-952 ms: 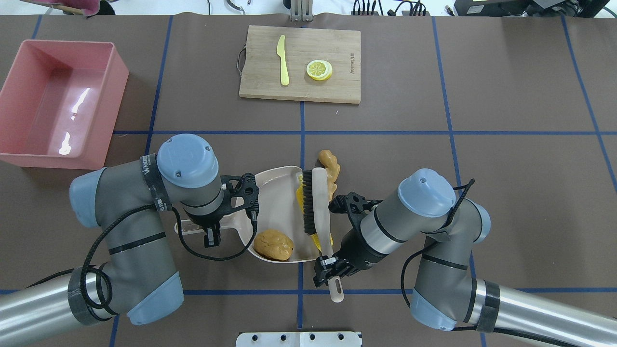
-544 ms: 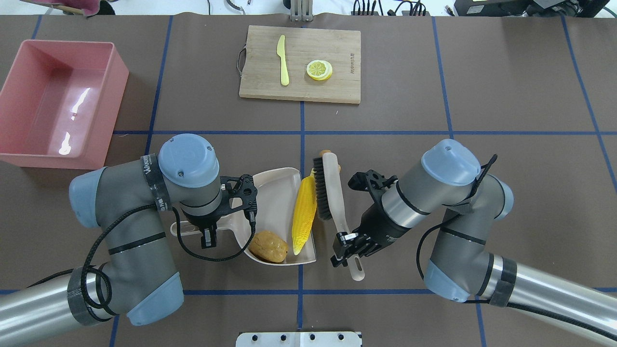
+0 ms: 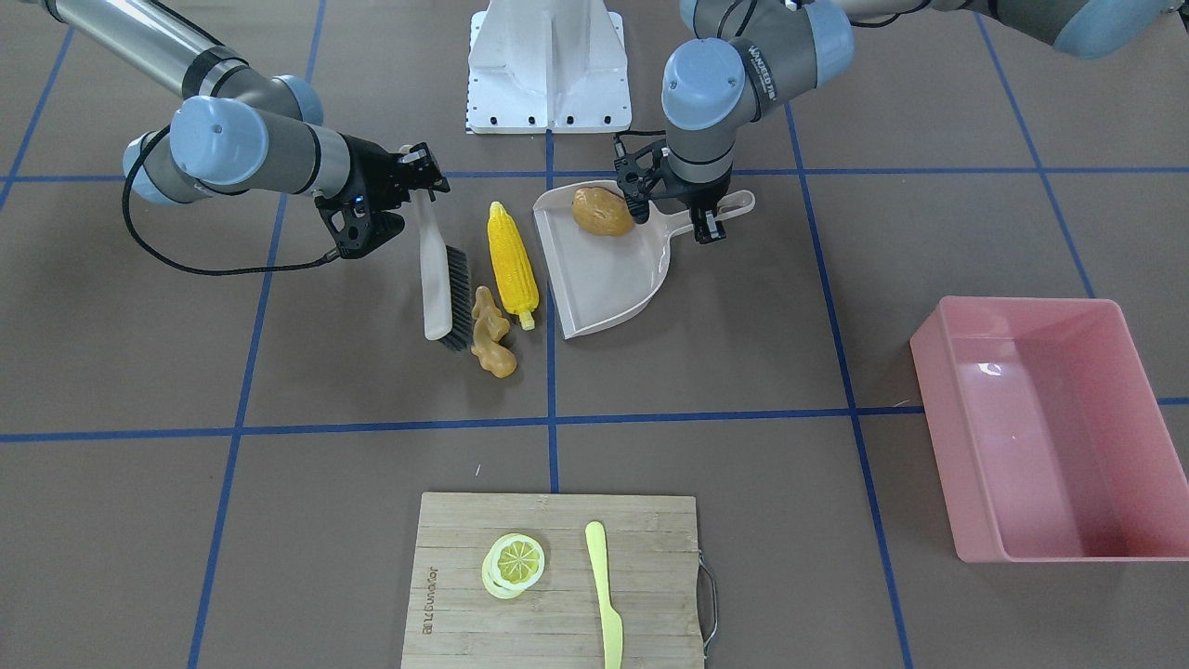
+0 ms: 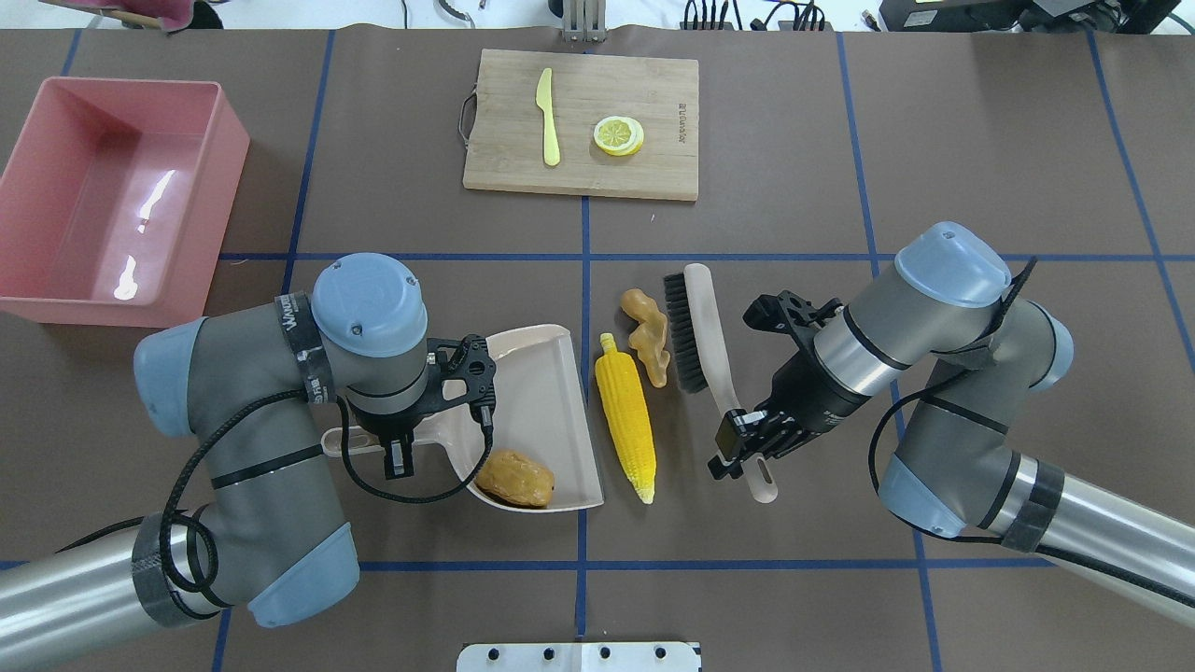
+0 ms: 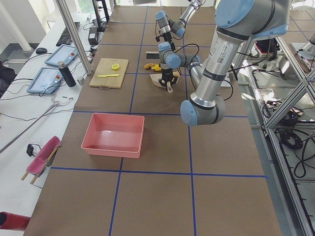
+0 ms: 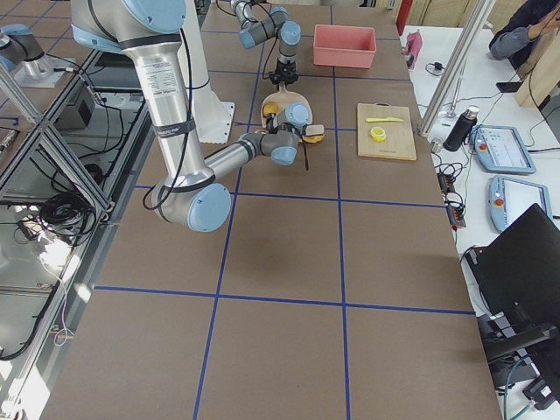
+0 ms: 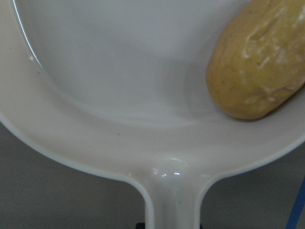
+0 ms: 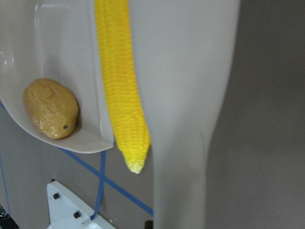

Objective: Sweep and dump trash into bin
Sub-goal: 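Sweep the potato into the dustpan with the brush in the right gripper, then sweep the corn cob toward the dustpan with the right gripper's brush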

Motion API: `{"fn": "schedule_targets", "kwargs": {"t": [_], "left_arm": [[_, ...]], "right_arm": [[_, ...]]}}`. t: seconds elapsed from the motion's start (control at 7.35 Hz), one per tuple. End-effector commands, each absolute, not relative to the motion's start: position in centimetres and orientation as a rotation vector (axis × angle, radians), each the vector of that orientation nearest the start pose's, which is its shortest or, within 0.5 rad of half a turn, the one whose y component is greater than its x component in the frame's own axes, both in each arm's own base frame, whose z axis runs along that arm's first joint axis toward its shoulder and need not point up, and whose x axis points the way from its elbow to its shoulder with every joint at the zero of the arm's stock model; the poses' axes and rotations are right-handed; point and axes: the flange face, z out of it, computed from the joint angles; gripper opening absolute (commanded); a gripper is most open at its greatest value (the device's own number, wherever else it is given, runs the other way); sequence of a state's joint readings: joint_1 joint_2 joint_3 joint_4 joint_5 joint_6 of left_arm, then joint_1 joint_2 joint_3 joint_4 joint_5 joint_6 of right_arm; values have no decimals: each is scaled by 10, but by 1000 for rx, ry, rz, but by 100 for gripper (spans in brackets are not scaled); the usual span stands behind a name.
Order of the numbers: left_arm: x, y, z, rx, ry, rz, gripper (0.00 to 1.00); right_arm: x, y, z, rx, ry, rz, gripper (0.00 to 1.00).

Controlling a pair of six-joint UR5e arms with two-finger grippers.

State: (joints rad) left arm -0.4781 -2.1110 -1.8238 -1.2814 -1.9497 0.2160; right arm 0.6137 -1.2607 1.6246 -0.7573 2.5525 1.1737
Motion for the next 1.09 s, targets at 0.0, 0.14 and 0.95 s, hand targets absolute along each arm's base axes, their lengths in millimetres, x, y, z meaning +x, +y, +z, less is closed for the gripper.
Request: {"fn": "schedule_targets", "kwargs": {"t": [0.0, 0.14, 0.95], "left_arm": [[508, -378, 277, 286, 578, 1350, 0], [507, -379, 273, 281, 575, 1347, 0], [510, -381, 267, 261, 568, 1344, 0]], "right_arm": [[-440, -401, 399, -228, -1316, -409, 0], [-448, -405, 420, -226, -1299, -440, 0], [-509, -391, 389, -262, -1303, -483, 0]]}}
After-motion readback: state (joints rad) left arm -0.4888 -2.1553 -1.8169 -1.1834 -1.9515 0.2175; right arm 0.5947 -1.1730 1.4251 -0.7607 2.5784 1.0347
